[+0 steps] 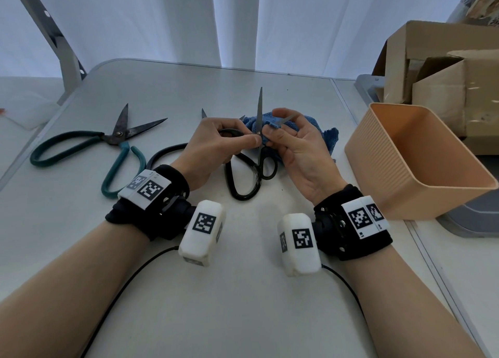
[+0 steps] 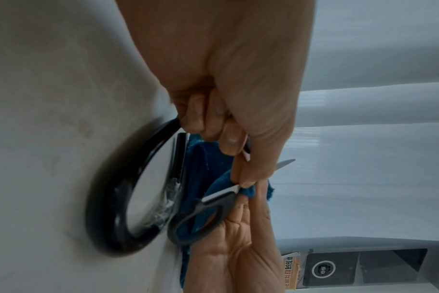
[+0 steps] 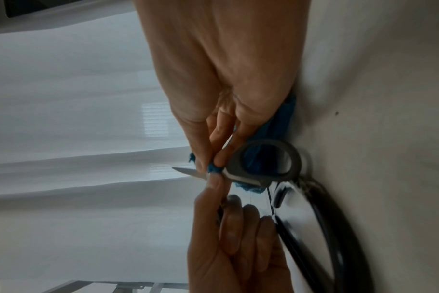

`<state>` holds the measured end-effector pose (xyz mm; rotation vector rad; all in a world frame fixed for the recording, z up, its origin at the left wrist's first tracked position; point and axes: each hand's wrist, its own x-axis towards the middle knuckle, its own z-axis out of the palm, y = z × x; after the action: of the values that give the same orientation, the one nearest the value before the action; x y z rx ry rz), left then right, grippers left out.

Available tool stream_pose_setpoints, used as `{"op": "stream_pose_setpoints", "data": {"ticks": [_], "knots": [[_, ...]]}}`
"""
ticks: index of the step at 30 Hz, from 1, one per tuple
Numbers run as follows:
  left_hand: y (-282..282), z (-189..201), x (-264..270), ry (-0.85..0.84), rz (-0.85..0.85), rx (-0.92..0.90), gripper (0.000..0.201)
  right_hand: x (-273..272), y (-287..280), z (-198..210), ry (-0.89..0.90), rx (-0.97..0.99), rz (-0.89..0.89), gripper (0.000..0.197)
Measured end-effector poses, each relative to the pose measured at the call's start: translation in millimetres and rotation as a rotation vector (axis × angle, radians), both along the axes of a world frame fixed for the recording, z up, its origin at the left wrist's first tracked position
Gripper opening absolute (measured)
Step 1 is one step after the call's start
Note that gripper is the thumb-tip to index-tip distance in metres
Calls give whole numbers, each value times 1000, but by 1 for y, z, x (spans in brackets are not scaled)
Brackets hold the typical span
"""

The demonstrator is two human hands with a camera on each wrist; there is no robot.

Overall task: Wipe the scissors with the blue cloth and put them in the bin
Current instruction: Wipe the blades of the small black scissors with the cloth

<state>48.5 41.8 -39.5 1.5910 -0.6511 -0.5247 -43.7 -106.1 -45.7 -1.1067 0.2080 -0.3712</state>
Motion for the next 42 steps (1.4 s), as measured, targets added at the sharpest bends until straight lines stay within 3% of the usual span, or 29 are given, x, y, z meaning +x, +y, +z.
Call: {"op": "stream_pose_setpoints", "data": {"ticks": [14,42], "knots": [[-1,0,-1,-5,7,5,16,1,6,-1,45,-21,-98,29],[-1,-1,0,15,15,-2,17,1,5,-1,29,12,-55,29]]}}
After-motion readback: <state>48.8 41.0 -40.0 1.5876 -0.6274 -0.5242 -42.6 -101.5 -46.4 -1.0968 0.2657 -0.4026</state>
